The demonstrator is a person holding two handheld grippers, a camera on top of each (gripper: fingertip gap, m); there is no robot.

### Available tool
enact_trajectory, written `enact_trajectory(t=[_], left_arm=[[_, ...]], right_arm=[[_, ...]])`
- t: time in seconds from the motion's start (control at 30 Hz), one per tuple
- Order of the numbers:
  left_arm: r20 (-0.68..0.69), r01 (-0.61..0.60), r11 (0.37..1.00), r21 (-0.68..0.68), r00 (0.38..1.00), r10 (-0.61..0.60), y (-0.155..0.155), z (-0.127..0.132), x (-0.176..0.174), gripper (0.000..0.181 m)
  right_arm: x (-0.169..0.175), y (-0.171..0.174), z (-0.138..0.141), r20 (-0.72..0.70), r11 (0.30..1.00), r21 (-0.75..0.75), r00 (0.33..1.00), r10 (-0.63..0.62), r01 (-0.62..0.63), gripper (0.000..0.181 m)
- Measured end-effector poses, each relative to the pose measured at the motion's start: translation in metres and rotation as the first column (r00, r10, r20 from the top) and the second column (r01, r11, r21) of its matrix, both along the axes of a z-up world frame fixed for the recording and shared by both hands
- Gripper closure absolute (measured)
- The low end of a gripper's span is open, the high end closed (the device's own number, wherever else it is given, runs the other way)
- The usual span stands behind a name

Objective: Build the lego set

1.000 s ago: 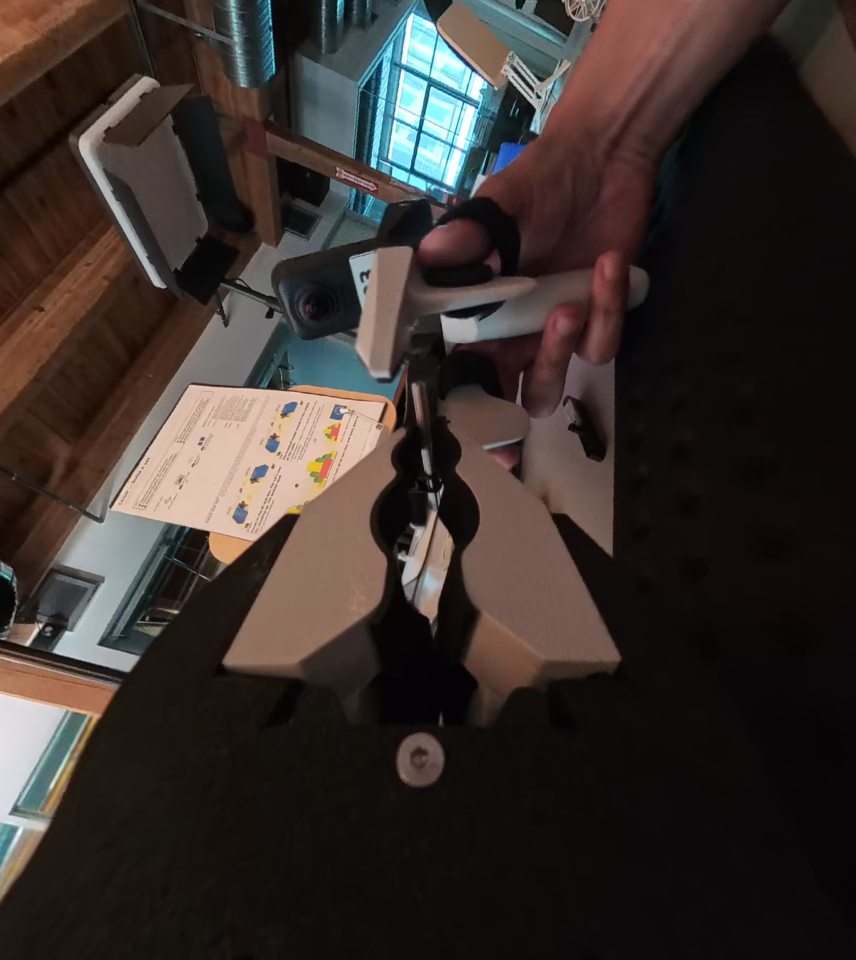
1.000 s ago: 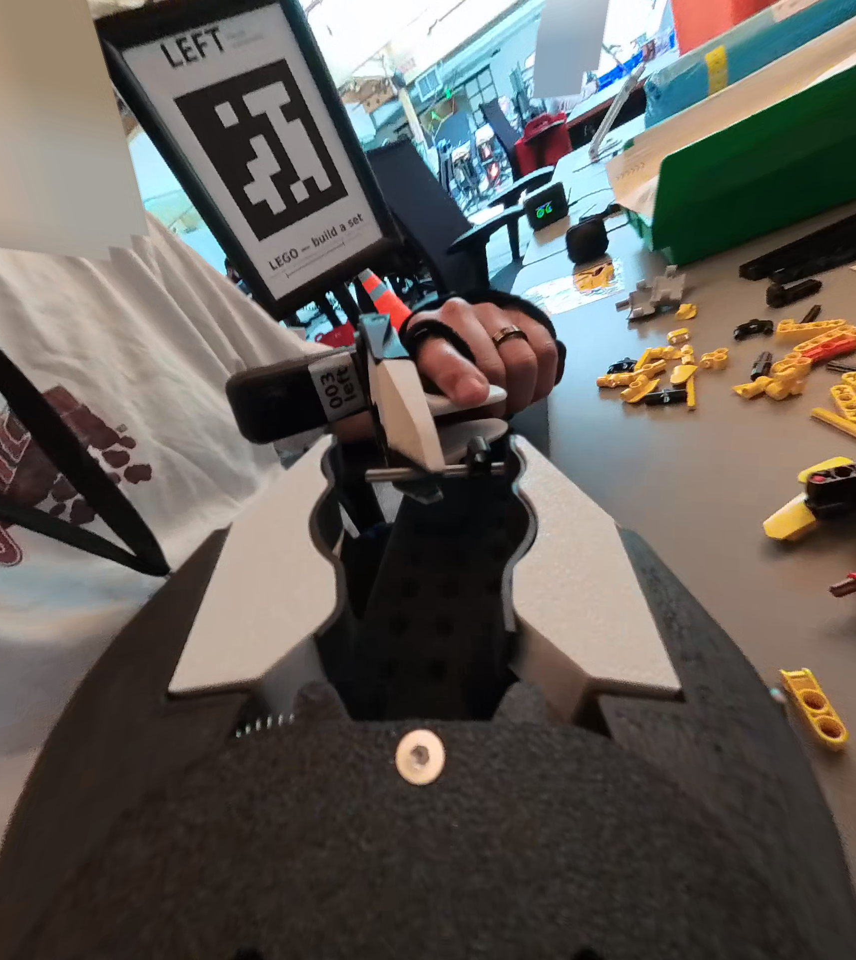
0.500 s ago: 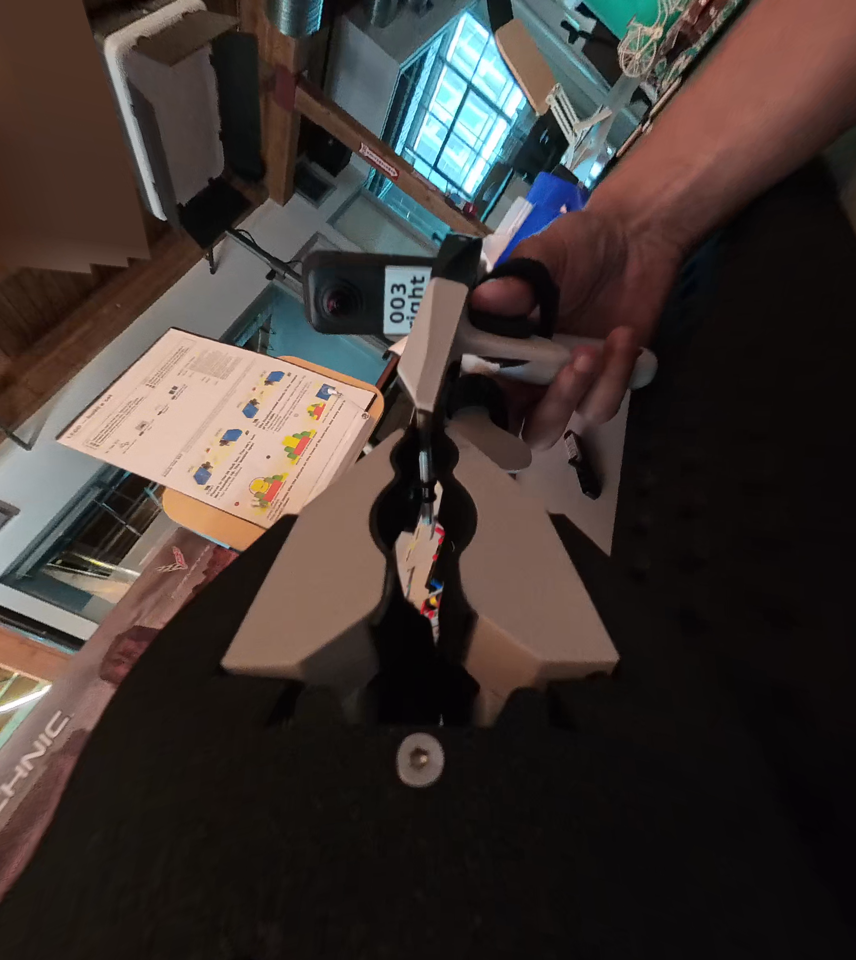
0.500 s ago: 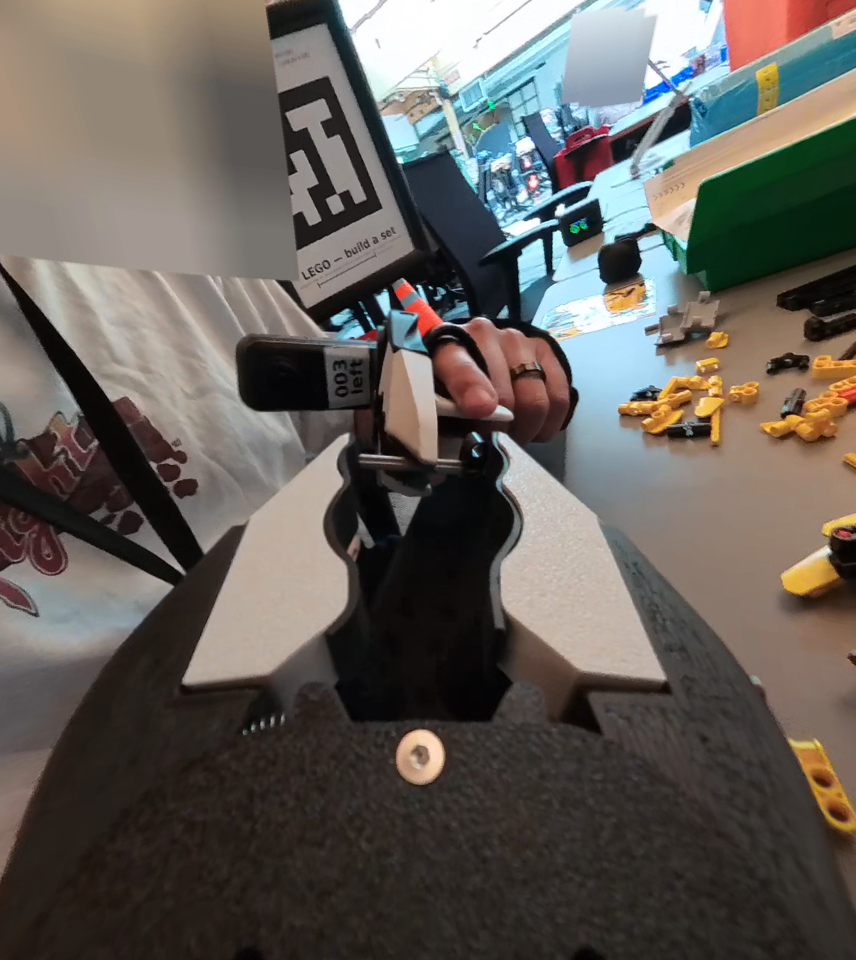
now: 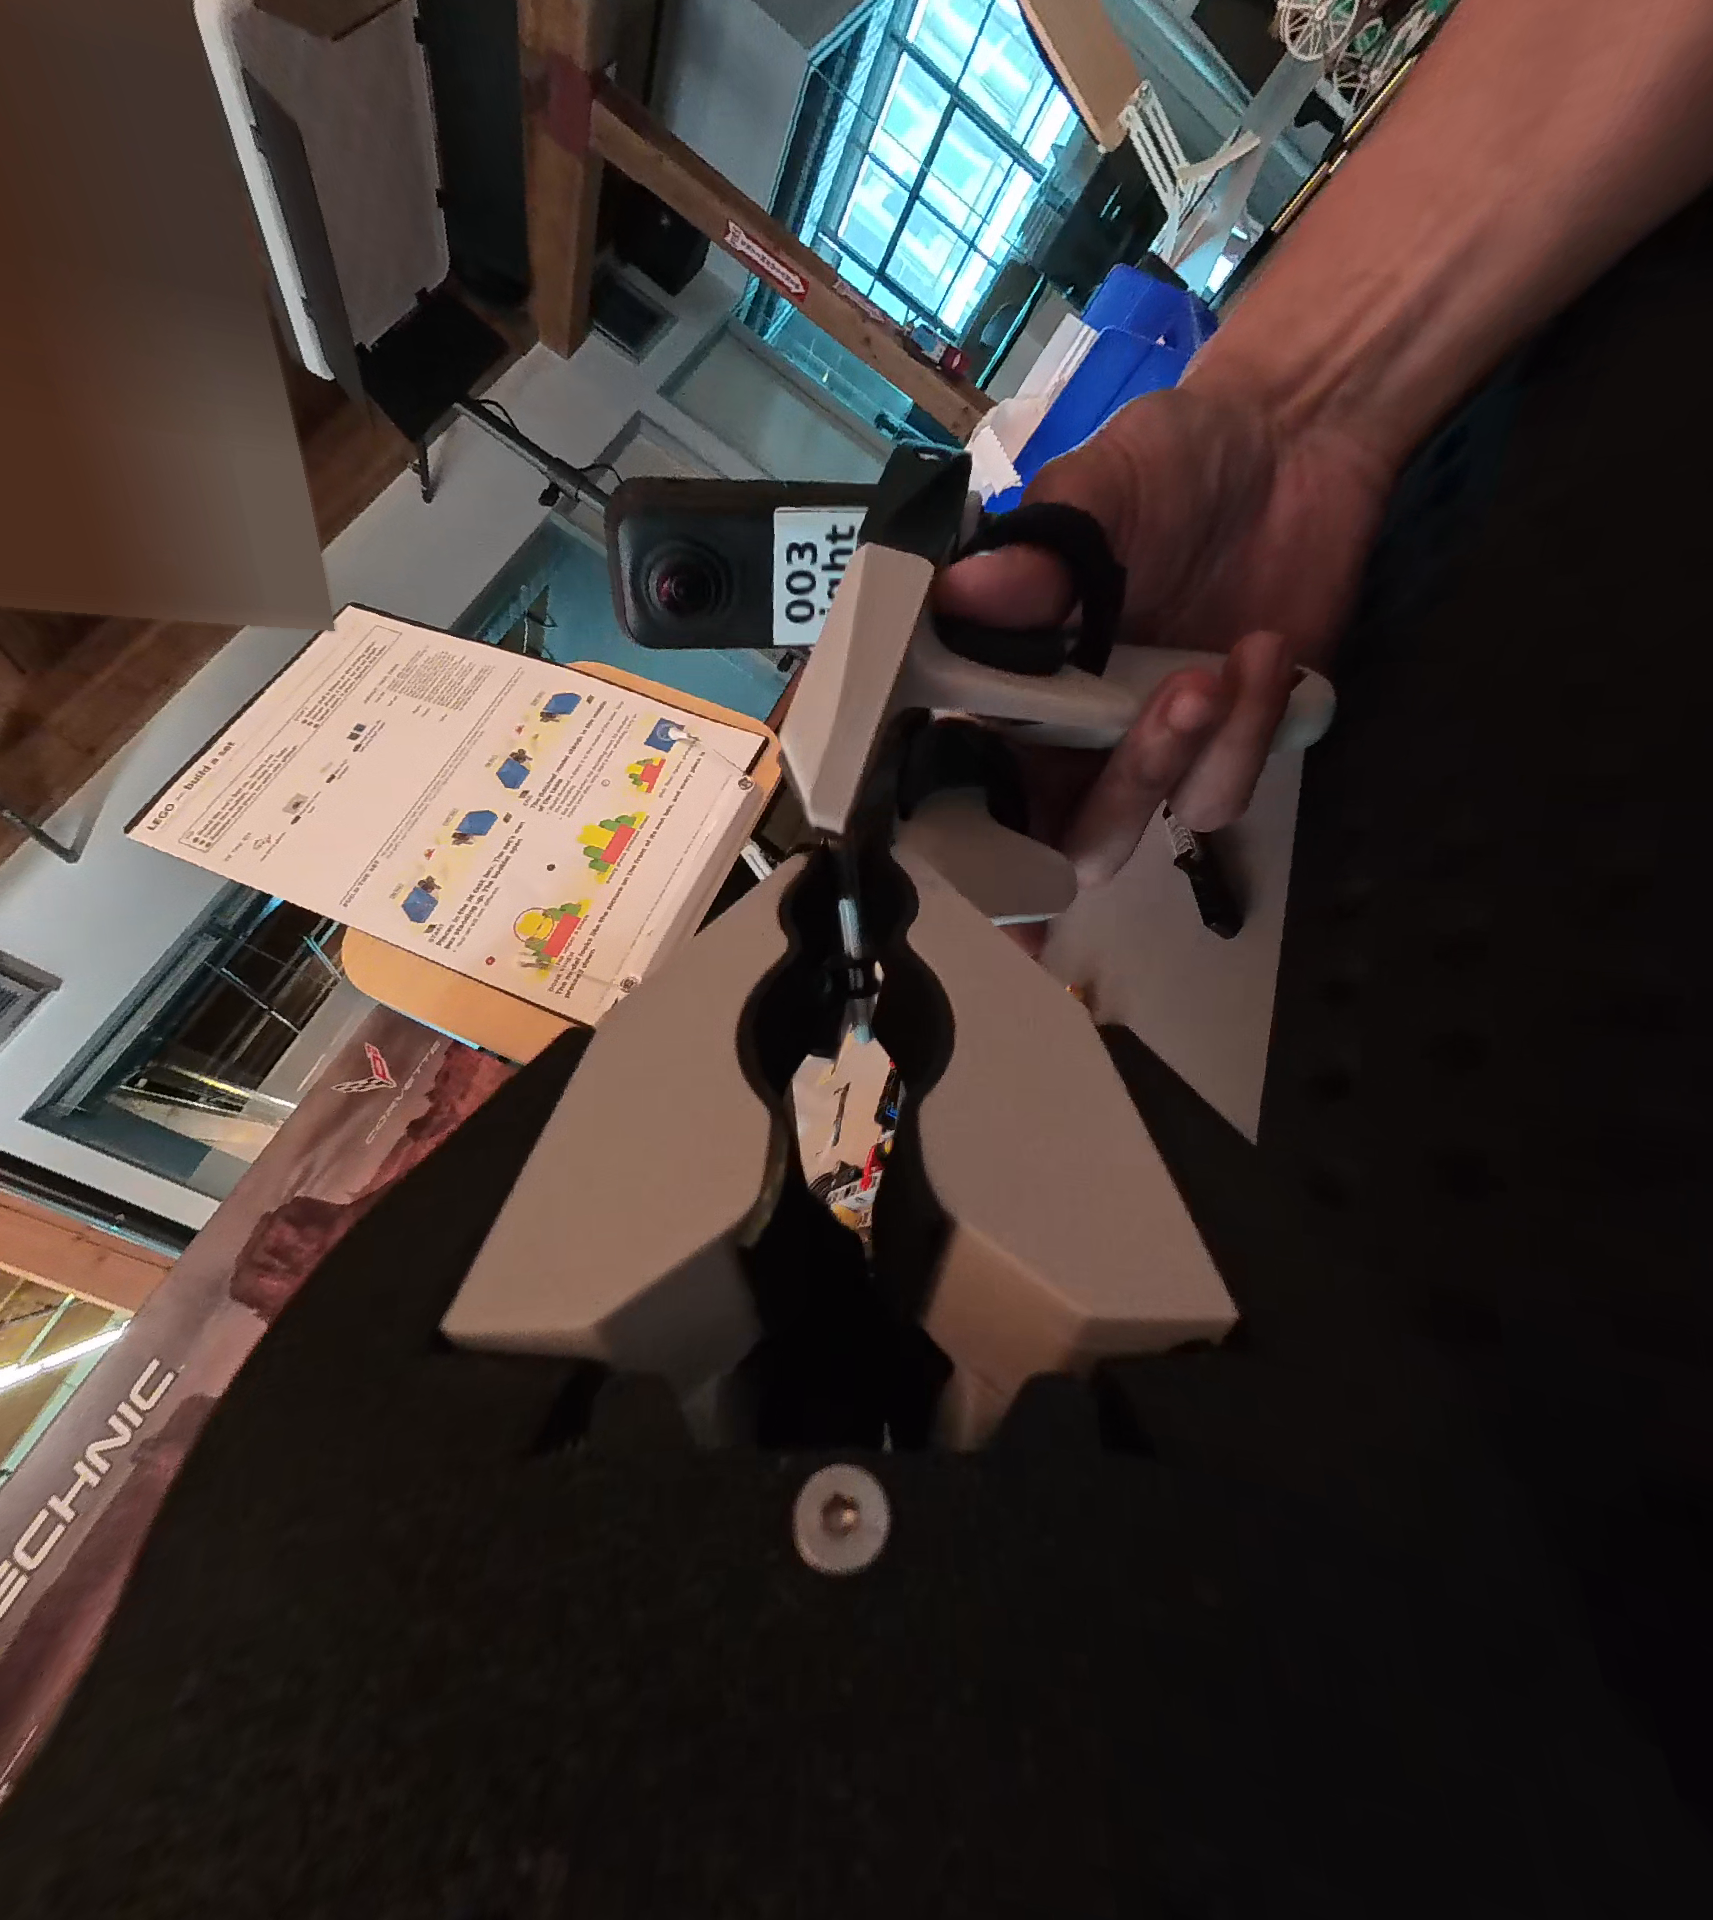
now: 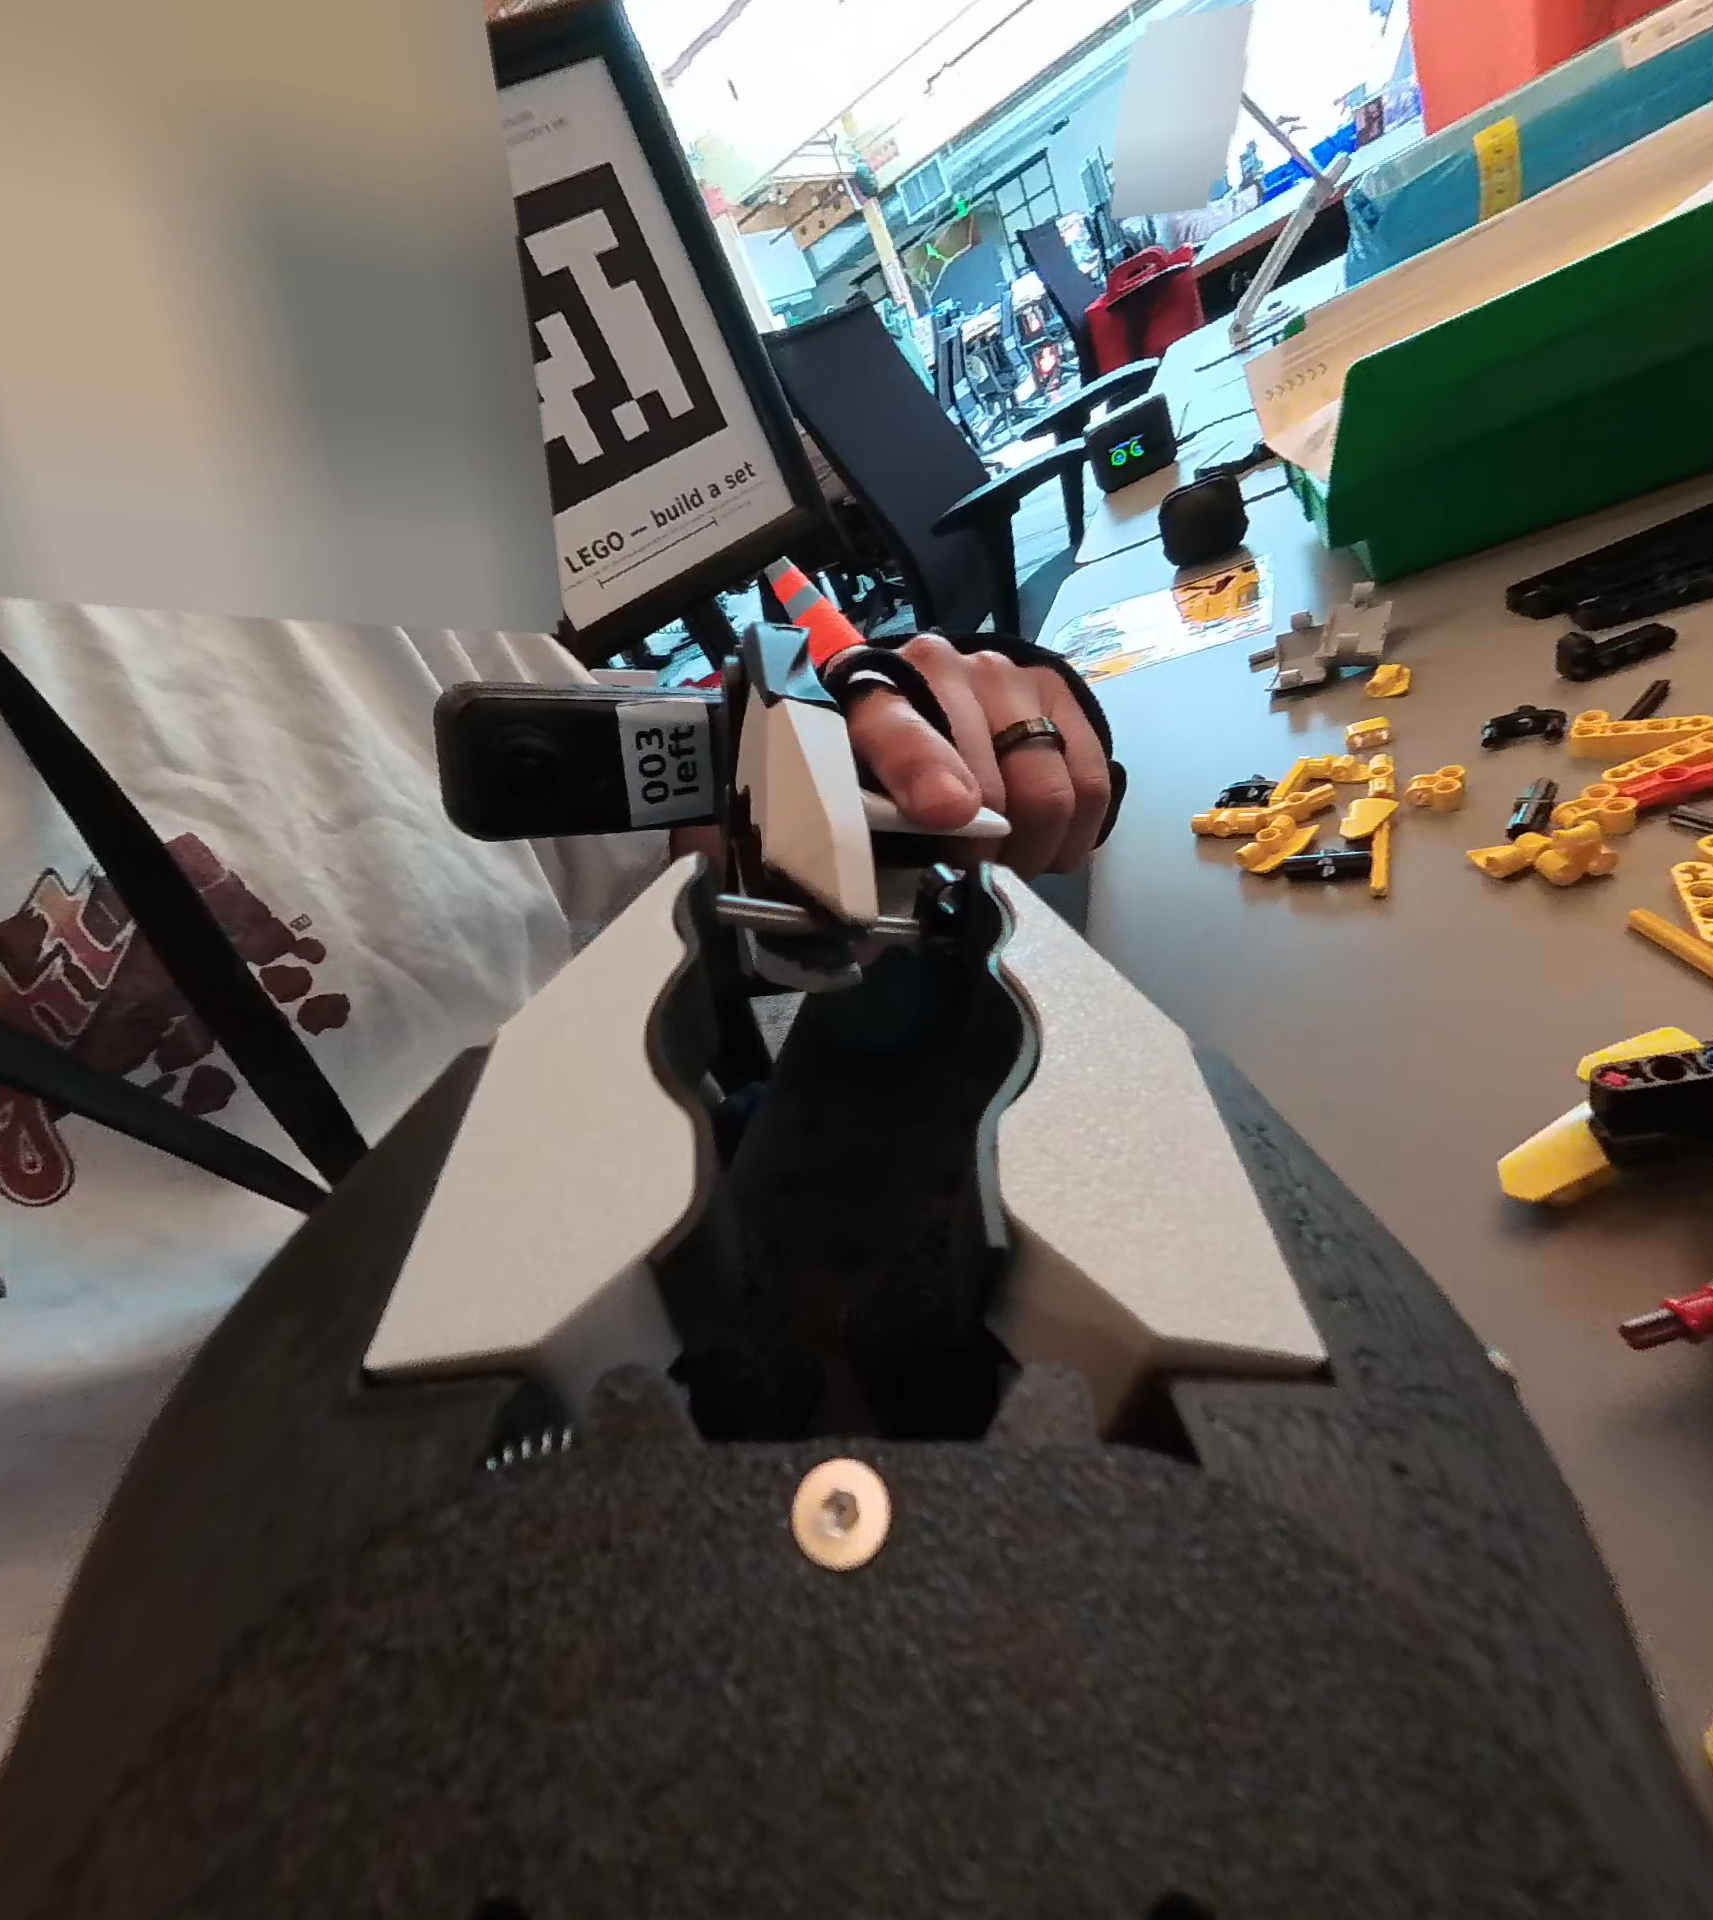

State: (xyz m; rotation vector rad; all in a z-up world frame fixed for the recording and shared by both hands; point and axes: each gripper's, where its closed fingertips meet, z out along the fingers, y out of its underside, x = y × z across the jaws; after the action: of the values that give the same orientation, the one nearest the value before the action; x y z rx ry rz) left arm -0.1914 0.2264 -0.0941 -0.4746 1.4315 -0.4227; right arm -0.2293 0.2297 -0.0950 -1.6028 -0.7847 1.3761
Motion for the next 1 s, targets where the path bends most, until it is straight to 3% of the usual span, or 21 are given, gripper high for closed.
enact_trajectory(t=[0.1, 0.47, 0.73, 1.0], left_arm=[[-0.003, -0.007, 1.0, 0.02, 1.0, 0.007, 0.002, -0.001, 0.0, 0.179], [0.016, -0.036, 0.97, 0.241, 0.999, 0.033, -0.009, -0.005, -0.001, 0.178], [0.012, -0.04, 0.972, 0.231, 0.999, 0.038, -0.006, -0.006, 0.0, 0.178], [0.013, -0.031, 0.97, 0.241, 1.0, 0.028, -0.009, -0.007, 0.001, 0.178]], right_arm=[[0.0, 0.001, -0.001, 0.007, 1.0, 0.005, 1.0, -0.02, 0.02, 0.135], [-0.004, -0.016, -0.003, -0.058, 0.969, -0.092, 0.973, 0.225, -0.23, 0.133], [-0.003, -0.011, -0.006, 0.031, 0.988, 0.044, 0.989, 0.148, -0.149, 0.134], [-0.003, -0.016, -0.007, 0.049, 0.983, 0.068, 0.984, 0.17, -0.173, 0.135]])
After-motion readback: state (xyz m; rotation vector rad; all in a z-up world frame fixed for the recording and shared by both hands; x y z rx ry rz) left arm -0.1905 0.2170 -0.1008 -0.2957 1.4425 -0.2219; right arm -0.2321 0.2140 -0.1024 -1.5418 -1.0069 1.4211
